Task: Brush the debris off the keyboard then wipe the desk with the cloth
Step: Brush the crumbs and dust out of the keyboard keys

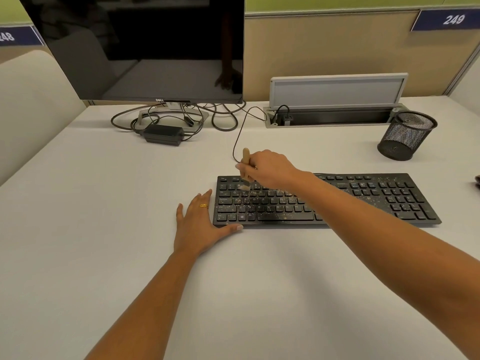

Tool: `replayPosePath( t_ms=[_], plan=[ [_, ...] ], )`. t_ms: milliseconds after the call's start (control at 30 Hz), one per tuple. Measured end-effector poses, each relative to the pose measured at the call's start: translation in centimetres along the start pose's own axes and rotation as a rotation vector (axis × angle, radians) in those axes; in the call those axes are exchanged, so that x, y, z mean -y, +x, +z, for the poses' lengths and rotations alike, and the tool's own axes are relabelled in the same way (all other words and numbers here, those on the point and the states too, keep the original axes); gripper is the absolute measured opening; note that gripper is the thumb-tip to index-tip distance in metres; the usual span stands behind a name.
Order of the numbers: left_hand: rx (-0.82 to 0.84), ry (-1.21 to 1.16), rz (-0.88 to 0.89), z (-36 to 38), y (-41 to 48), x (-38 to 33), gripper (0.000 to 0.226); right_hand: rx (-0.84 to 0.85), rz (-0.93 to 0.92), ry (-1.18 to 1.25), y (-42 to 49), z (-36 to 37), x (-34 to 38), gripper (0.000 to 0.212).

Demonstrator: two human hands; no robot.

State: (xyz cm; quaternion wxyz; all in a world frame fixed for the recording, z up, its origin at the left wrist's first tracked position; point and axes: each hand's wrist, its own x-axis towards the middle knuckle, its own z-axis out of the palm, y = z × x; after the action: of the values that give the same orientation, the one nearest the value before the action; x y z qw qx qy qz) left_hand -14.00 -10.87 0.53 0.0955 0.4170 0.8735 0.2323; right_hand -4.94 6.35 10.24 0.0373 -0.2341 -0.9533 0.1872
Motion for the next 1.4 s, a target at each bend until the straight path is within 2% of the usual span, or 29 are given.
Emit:
replayPosePath(
  t_ms=[133, 300, 400, 567, 700, 933, 1100, 1233, 1400],
  plan=[
    [0.003, 0.0, -0.004, 0.0, 0.0, -0.1, 0.124, -0.01, -0.021, -0.186, -0.3, -0.9, -0.2, 0.038],
    [0.0, 0.001, -0.005, 0.0, 0.0, 0.0, 0.129, -0.185, 0.065, 0.002, 0.1, -0.4, -0.4, 0.048],
    [0.006, 0.001, -0.008, 0.0, 0.0, -0.1, 0.128, -0.176, 0.101, 0.074, 0.1, 0.6, -0.3, 0.047],
    [0.007, 0.001, -0.009, -0.1, 0.0, -0.1, 0.124, -0.127, 0.146, 0.046, 0.5, 0.6, -0.2, 0.043],
    [0.011, 0.002, -0.01, -0.1, 0.0, -0.1, 0.125, -0.258, 0.185, 0.131, 0.7, 0.4, -0.7, 0.045],
    [0.011, 0.002, 0.0, 0.1, 0.0, 0.0, 0.124, -0.149, 0.166, 0.126, 0.4, 1.0, -0.6, 0.046],
    [0.01, 0.002, -0.001, 0.1, -0.1, 0.0, 0.124, -0.247, 0.159, 0.144, 0.2, 0.8, -0.6, 0.048],
    [0.011, 0.014, 0.001, 0.2, 0.0, 0.1, 0.124, -0.144, 0.108, 0.158, 0.0, 1.1, -0.8, 0.045],
    [0.01, 0.016, -0.003, 0.0, 0.1, 0.0, 0.123, -0.069, 0.011, 0.314, -0.1, 0.5, -0.6, 0.044]
  ],
)
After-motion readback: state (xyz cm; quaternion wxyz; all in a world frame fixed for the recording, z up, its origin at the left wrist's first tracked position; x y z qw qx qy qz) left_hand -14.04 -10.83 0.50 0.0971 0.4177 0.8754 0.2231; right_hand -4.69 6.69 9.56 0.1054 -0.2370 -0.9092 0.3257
